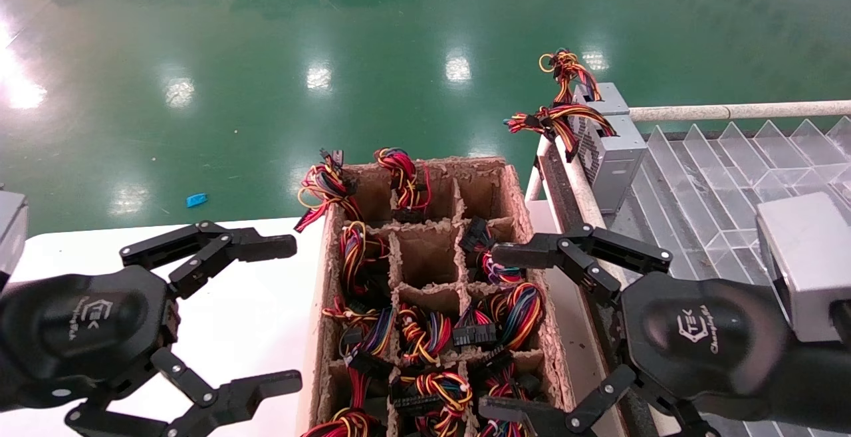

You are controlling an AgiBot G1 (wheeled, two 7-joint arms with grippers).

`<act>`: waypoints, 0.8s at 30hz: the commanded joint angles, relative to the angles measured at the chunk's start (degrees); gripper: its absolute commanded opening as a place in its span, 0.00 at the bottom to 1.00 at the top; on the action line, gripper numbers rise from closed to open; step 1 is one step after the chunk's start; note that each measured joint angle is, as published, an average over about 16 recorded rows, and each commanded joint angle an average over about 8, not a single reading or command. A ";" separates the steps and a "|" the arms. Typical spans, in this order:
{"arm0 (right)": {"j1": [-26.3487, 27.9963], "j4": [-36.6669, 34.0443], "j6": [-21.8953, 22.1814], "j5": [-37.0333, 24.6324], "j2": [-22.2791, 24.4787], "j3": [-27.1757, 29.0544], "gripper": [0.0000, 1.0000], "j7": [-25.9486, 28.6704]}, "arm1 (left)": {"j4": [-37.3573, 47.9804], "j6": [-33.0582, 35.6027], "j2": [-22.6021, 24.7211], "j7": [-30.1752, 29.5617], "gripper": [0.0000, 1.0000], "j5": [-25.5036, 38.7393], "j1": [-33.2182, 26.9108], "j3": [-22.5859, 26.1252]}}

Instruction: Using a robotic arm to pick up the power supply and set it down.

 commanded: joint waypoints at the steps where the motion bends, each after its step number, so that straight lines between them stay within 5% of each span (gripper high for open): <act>1: 0.00 0.00 0.00 0.00 0.00 0.00 1.00 0.00 | 0.00 0.00 0.00 0.00 1.00 0.00 0.00 0.00; 24: 0.00 0.00 0.00 0.00 0.00 0.00 1.00 0.00 | 0.00 0.00 0.00 0.00 1.00 0.00 0.00 0.00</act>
